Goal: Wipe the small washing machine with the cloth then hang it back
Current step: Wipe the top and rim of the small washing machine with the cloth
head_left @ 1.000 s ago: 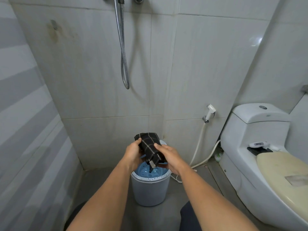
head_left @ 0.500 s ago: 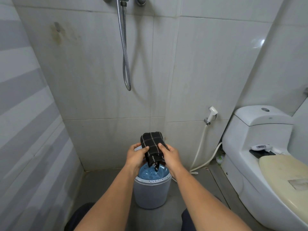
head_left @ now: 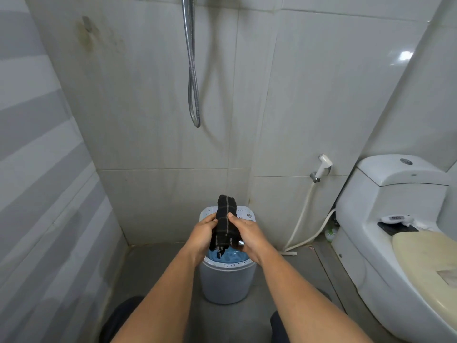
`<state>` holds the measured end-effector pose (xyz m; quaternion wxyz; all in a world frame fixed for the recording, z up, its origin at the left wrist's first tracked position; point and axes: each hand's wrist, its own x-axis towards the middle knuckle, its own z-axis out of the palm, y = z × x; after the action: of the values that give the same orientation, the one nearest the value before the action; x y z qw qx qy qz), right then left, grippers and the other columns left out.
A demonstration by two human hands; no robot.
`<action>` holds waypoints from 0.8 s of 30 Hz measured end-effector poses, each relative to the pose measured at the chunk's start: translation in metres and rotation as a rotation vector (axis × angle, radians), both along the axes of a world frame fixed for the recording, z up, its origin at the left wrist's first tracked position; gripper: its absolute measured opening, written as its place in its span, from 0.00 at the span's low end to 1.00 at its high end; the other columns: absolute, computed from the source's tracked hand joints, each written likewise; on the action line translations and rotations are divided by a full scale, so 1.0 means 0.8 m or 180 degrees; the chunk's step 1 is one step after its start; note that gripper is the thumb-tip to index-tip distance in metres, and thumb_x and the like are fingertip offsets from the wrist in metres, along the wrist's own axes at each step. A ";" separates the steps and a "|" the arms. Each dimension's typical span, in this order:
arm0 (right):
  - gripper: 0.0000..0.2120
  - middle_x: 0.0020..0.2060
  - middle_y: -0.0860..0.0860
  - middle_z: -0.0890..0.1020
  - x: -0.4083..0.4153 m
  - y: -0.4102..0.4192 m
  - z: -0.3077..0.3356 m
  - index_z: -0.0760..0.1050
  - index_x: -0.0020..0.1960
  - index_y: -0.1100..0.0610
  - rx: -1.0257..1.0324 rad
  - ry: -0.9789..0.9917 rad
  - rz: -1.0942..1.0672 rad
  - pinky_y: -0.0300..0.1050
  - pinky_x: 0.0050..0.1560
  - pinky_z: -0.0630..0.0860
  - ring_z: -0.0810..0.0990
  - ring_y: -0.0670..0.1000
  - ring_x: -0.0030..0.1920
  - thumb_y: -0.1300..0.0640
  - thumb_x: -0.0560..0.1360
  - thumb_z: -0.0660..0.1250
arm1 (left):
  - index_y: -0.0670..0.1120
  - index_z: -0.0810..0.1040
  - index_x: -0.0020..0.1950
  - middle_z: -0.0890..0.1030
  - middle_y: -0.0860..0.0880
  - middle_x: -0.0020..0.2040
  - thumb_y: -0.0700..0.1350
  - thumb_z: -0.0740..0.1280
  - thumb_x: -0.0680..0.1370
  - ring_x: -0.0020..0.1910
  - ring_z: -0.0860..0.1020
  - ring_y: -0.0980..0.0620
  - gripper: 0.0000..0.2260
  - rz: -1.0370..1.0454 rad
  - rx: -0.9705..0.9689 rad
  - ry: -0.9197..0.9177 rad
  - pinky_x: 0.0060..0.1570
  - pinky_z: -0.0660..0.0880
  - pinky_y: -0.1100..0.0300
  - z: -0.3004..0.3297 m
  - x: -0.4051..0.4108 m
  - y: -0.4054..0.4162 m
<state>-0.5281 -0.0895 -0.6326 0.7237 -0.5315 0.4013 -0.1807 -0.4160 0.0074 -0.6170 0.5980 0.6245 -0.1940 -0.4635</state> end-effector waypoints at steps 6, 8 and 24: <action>0.18 0.55 0.62 0.86 0.020 -0.009 -0.048 0.80 0.63 0.60 0.0825 -0.0400 -0.0294 0.59 0.56 0.82 0.85 0.61 0.56 0.49 0.78 0.71 | 0.58 0.78 0.64 0.73 0.43 0.70 0.63 0.66 0.74 0.71 0.72 0.41 0.21 -0.0016 0.1073 -0.1691 0.69 0.70 0.44 -0.081 0.038 -0.018; 0.18 0.55 0.62 0.86 0.032 -0.018 -0.067 0.80 0.63 0.59 0.0985 -0.0391 -0.0388 0.59 0.53 0.82 0.85 0.62 0.57 0.49 0.78 0.71 | 0.52 0.75 0.68 0.72 0.43 0.70 0.69 0.66 0.71 0.71 0.70 0.42 0.32 0.0194 0.1289 -0.1846 0.69 0.70 0.42 -0.102 0.046 -0.023; 0.21 0.53 0.55 0.80 0.205 -0.187 -0.197 0.69 0.75 0.39 -0.2301 0.1138 0.0665 0.50 0.60 0.78 0.82 0.54 0.53 0.43 0.82 0.61 | 0.53 0.72 0.72 0.70 0.44 0.74 0.71 0.61 0.73 0.72 0.71 0.41 0.33 0.0577 0.1856 -0.1208 0.70 0.69 0.42 -0.256 0.180 -0.085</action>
<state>-0.3643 -0.2387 -0.7902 0.4239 -0.8122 0.3753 -0.1404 -0.2716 -0.0605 -0.8215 0.3867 0.8585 -0.1050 -0.3202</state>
